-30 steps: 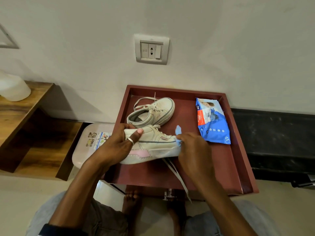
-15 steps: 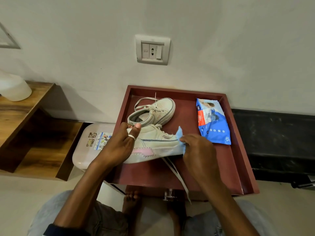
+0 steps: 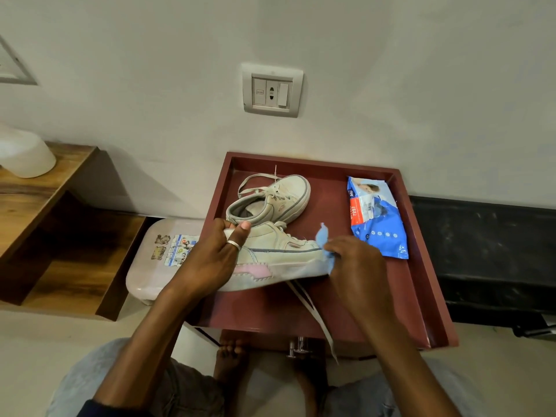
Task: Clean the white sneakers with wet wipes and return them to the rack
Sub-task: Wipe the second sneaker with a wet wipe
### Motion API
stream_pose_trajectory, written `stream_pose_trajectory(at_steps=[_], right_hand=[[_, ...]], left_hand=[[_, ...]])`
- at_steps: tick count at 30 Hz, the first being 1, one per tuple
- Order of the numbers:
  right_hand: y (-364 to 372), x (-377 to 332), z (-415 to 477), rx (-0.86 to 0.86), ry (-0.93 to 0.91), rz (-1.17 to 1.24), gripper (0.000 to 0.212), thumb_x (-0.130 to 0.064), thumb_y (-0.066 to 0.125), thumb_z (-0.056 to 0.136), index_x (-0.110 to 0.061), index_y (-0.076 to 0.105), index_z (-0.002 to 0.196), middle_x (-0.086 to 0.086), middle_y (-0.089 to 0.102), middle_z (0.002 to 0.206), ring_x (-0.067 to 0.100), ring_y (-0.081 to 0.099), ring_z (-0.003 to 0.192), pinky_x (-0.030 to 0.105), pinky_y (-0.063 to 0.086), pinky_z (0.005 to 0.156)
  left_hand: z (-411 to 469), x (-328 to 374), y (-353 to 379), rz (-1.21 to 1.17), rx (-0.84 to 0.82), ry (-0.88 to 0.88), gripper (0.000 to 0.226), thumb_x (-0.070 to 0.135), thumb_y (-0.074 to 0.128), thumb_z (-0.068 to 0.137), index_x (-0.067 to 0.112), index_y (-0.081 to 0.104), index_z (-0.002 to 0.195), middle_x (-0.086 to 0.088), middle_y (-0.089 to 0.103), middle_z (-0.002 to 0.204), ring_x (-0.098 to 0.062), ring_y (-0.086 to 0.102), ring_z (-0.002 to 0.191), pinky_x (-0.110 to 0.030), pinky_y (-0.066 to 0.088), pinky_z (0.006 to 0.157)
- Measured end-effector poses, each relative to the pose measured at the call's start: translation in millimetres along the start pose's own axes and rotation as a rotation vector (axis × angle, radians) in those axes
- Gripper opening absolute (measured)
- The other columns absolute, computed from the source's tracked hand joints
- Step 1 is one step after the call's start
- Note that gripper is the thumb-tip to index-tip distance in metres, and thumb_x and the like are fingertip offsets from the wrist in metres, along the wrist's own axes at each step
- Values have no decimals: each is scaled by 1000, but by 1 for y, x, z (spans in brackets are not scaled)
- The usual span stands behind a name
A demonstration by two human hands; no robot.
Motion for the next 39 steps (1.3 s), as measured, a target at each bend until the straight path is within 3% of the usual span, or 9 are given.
stream_pose_trajectory(at_steps=[4,10,16,21,26,30,33,36,39], right_hand=[[-11,36,7,47,175,-12,7,4,70,82,-1,75,83,17,72,79,34,68,74,33,50,66],[5,-49,-12,-7,-139,7,23,4,66,79,-6,75,97,7,72,88,25,66,80,37,57,71],[-6,30,9,8,160,-25,13,-4,71,85,-9,76,96,8,74,85,23,69,76,31,56,69],[6,-57,-19,-14,-26,83,26,1,69,77,-10,75,100,5,73,99,19,68,90,33,57,82],[14,-131,-43,-85,-237,229,29,-14,53,91,-10,71,114,4,71,111,13,64,102,20,49,92],[13,-108,-35,-65,-252,192,26,-4,59,87,-8,72,108,6,71,106,20,65,97,33,55,88],[1,-71,-21,2,-126,190,29,-14,48,88,-10,75,97,2,72,97,18,66,87,38,57,78],[-3,-78,-26,19,-91,173,26,-5,55,84,-9,76,100,2,72,100,14,66,91,34,56,82],[0,-122,-45,-2,-217,190,30,-5,52,86,-9,74,107,4,71,106,16,63,99,27,52,91]], left_hand=[[1,-1,0,-32,10,-1,42,61,40,98,21,51,98,4,57,82,-10,53,72,-31,40,63],[1,-5,0,-18,-4,-24,46,65,39,95,21,52,103,-2,66,91,-14,61,79,-33,47,66],[3,-13,-1,-56,-23,-56,51,75,43,88,28,54,101,-5,71,95,-24,70,89,-52,57,83],[3,-12,-6,-60,34,-62,52,75,48,89,24,59,91,-4,71,86,-27,68,84,-52,56,78],[3,-8,-6,-107,43,-46,49,65,54,90,17,60,80,-1,65,69,-27,60,72,-43,51,68],[1,-4,-6,-129,19,-21,41,62,55,93,26,66,78,-2,64,65,-29,60,66,-44,48,63],[-1,3,-11,-45,72,8,35,66,53,93,41,66,72,2,70,67,-21,66,69,-35,48,63],[-2,10,-18,59,199,46,47,66,54,92,29,62,63,3,60,55,-14,56,57,-33,40,56],[-1,9,-16,58,218,65,49,66,57,91,25,63,65,4,56,50,-7,49,47,-33,41,54]])
Point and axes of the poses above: each hand's wrist, its own z-axis towards the middle knuckle, its own y-axis out of the palm, x = y × z, the point moved 10 cm from there along z, towards the middle knuckle
